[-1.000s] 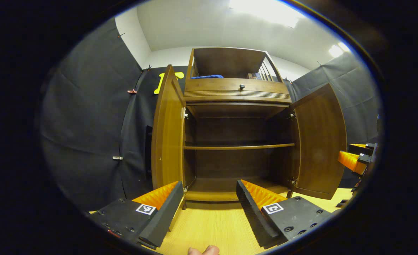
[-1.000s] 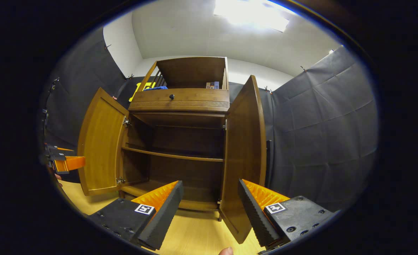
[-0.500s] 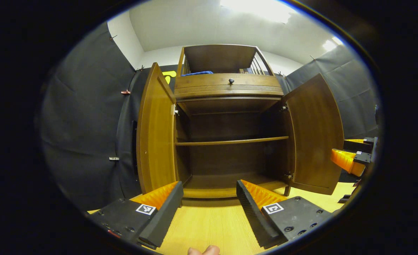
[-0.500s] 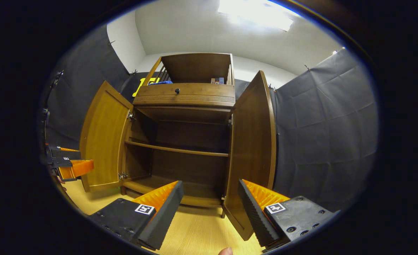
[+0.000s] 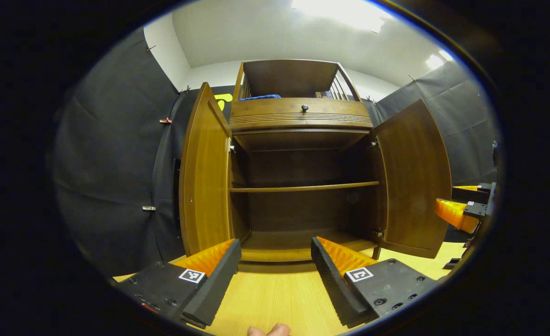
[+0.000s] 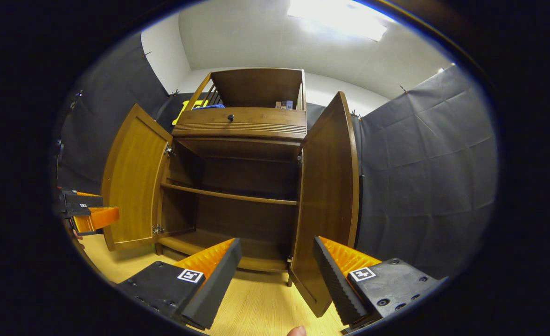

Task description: Open the right door of the double-door shoe cabinet with the right hand, and open the left door with the left hand.

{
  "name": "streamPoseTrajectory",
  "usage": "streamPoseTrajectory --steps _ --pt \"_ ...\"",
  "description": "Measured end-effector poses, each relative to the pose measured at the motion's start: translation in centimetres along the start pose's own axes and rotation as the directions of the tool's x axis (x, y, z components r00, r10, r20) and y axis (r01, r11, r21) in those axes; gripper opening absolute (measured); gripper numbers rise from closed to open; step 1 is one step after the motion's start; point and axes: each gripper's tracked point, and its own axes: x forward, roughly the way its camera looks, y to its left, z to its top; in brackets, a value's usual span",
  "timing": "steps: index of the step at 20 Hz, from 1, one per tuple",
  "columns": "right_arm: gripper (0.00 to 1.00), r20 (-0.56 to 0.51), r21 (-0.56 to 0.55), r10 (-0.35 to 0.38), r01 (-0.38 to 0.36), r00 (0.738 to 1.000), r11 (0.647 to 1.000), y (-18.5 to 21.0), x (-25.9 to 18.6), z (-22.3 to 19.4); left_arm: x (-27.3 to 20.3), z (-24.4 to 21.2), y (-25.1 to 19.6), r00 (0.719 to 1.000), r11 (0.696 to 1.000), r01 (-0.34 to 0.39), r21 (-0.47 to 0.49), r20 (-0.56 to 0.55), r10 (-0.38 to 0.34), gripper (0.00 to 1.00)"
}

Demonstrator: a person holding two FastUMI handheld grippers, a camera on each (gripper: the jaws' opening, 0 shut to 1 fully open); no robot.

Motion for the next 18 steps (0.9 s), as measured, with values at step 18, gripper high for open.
streamPoseTrajectory --steps 18 --pt "0.97 -0.026 -0.008 0.003 -0.003 1.0 1.0 -0.02 0.15 -0.6 0.2 -0.61 0.12 1.0 1.0 -0.008 0.02 -0.017 0.009 0.94"
